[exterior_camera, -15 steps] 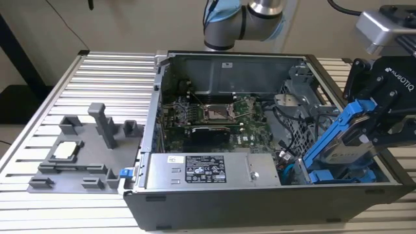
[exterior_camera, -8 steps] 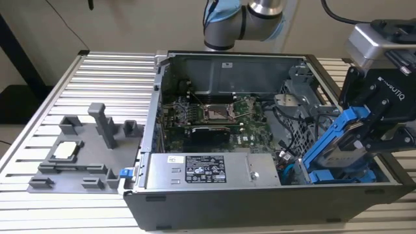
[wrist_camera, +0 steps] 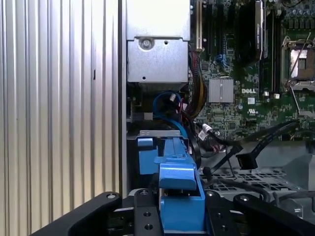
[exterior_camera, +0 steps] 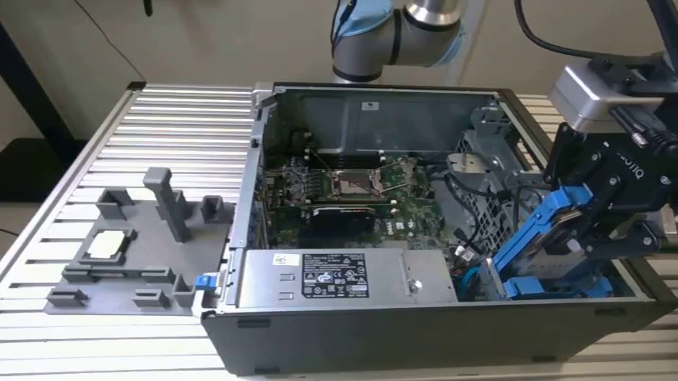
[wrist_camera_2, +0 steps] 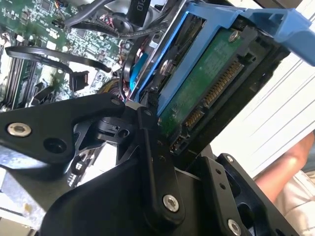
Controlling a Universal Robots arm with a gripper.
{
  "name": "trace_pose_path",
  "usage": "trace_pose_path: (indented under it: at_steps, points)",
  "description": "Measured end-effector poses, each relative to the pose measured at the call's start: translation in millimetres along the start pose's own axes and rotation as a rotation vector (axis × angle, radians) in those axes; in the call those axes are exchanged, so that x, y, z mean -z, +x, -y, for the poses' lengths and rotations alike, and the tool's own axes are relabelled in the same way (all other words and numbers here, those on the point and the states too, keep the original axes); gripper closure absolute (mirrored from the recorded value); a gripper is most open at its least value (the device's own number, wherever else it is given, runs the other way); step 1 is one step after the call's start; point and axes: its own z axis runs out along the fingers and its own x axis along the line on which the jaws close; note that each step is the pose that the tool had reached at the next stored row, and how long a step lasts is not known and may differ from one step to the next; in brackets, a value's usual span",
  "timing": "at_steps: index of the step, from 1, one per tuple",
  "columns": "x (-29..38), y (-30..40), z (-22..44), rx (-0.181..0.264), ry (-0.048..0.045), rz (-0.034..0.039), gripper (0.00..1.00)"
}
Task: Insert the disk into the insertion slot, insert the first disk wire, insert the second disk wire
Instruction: 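Insert the disk into the insertion slot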
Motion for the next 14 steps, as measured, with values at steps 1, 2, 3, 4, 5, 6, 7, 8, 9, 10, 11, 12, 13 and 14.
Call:
trace_pose_path:
  at_steps: [1, 2, 3, 4, 5, 6, 7, 8, 9, 10, 11, 12, 13, 14]
  points:
    - [-1.8, 0.1, 0.1, 0.0, 0.0, 0.0, 0.67]
    - [-3.6, 0.2, 0.2, 0.0, 0.0, 0.0001, 0.67]
    - [-4.9, 0.3, 0.2, 0.0, 0.0, 0.0001, 0.67]
    - [-5.0, 0.3, 0.2, 0.0, 0.0, 0.0001, 0.67]
    - [-4.9, 0.3, 0.2, 0.0, 0.0, -0.0001, 0.67]
    - [-4.9, 0.3, 0.2, 0.0, 0.0, -0.0001, 0.67]
    - [-5.0, 0.3, 0.2, 0.0, 0.0, -0.0001, 0.67]
    - [-5.0, 0.3, 0.2, 0.0, 0.0, -0.0001, 0.67]
    - [-4.9, 0.3, 0.2, 0.0, 0.0, -0.0001, 0.67]
    - [-4.9, 0.3, 0.2, 0.0, 0.0, -0.0002, 0.67]
    - [-4.9, 0.3, 0.2, 0.0, 0.0, -0.0003, 0.66]
    - [-4.9, 0.3, 0.2, 0.0, 0.0, -0.0002, 0.66]
    - [-4.9, 0.3, 0.2, 0.0, 0.0, -0.0002, 0.59]
    - [-4.9, 0.3, 0.2, 0.0, 0.0, -0.0002, 0.59]
